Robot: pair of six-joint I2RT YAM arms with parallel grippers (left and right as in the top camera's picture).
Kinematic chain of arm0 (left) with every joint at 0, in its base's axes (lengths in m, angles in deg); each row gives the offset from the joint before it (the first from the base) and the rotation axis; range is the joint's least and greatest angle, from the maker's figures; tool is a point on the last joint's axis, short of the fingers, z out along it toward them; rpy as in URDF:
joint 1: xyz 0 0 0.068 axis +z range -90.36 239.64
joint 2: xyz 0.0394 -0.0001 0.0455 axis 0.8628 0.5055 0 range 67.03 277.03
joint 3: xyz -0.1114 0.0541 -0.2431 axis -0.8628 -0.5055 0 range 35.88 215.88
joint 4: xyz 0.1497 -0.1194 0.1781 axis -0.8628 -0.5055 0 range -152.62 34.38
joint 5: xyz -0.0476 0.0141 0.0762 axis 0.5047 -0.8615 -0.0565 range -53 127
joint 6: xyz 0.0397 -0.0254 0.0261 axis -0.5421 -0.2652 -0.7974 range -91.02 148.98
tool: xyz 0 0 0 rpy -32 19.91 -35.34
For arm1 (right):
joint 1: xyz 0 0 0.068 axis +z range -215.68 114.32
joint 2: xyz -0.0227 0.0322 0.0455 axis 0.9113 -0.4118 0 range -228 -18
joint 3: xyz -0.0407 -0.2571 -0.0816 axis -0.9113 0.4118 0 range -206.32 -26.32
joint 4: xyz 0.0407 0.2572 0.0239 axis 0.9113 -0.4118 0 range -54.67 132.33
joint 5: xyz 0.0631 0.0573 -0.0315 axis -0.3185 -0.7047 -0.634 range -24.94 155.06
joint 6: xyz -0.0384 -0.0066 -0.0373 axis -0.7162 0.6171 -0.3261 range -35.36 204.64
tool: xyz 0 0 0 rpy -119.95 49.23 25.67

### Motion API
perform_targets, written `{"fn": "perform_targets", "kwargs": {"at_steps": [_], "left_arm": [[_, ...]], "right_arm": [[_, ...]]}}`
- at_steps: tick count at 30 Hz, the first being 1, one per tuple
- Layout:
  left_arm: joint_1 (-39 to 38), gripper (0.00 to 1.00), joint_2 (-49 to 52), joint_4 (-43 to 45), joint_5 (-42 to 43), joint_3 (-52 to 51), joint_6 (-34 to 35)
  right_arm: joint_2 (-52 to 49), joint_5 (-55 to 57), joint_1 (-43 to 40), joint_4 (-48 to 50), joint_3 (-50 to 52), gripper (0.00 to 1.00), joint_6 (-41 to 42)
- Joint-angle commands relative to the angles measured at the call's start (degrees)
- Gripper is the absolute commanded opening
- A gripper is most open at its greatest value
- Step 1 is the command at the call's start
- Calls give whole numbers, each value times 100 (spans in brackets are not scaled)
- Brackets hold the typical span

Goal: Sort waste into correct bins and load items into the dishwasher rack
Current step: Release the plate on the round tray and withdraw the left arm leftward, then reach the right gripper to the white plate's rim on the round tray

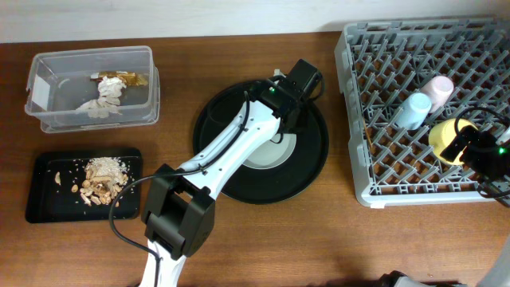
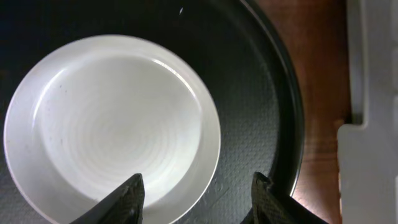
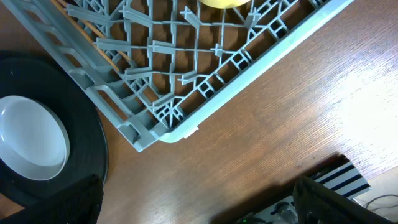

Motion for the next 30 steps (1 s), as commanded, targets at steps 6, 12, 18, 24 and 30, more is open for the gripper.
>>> {"fn": "perform_targets", "kwargs": {"at_steps": [6, 12, 18, 24, 30], "left_arm": [[1274, 99, -1351, -1635, -662, 605, -103], [2876, 99, -1838, -2673, -750, 605, -103], [4065, 99, -1827, -3318, -289, 603, -103], [4424, 99, -1827, -3512, -299, 603, -103], [4430, 99, -1827, -3515, -299, 603, -105]], "right_arm": [[-9, 55, -26, 0, 13, 98, 48], [-9, 35, -26, -4, 13, 98, 55], [-7, -1552, -22, 37, 13, 98, 192], [-7, -2990, 269, 175, 13, 97, -7], [-157, -1029, 2903, 820, 232, 97, -433]]}}
